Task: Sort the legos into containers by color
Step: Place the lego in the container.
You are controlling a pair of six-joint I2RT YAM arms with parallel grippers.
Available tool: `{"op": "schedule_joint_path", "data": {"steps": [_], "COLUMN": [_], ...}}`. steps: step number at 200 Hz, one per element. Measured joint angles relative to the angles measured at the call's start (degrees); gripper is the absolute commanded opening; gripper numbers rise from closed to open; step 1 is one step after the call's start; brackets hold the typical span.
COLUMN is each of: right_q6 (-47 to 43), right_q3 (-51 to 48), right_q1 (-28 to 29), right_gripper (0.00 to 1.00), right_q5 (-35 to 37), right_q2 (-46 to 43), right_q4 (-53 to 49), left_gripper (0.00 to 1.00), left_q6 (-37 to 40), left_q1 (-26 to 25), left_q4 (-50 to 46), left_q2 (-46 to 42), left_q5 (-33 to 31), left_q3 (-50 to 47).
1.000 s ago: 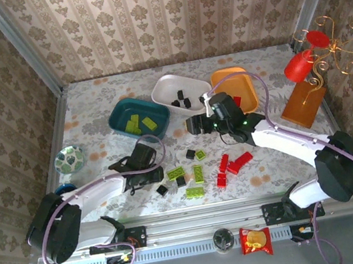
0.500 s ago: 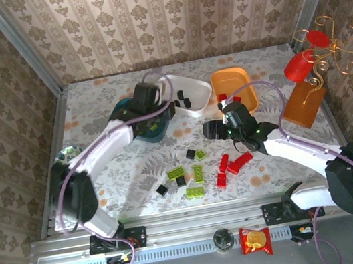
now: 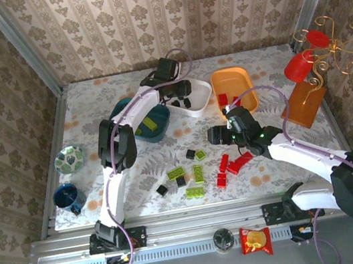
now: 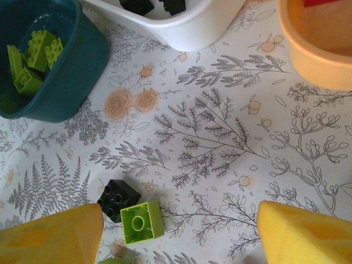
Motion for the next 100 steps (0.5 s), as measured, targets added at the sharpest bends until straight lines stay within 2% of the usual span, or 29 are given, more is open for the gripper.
{"op": "schedule_joint_path", "data": {"steps": [32,58,72,100], "right_q6": [0.0,-0.2,-0.7,-3.0], "right_q3": [0.0,0.1,0.9,4.9], "right_q1": [0.1,0.7,1.7,5.4], "right_gripper": [0.76,0.74,0.73,0.74], "right_q5": [-0.8,-1.8,-2.4,-3.6], "right_q2": [0.3,2.1,4.0,9.9], "right_q4": [-0.1,-0.2,-0.6,-2.1], "left_gripper": [0.76,0.86,0.99,1.00], "left_q6": [0.0,-0.2,-0.6,-1.4], "left_q1": [0.0,0.0,-0.3,-1.3], "left_q4": [-1.7,-1.0,1.7,9.2], "left_q2": [0.0,-3.5,-9.7,-27.5], "left_q5": [1.1,2.0,2.3,2.6], "left_q3": [3.6,1.9,-5.0,-23.7]}}
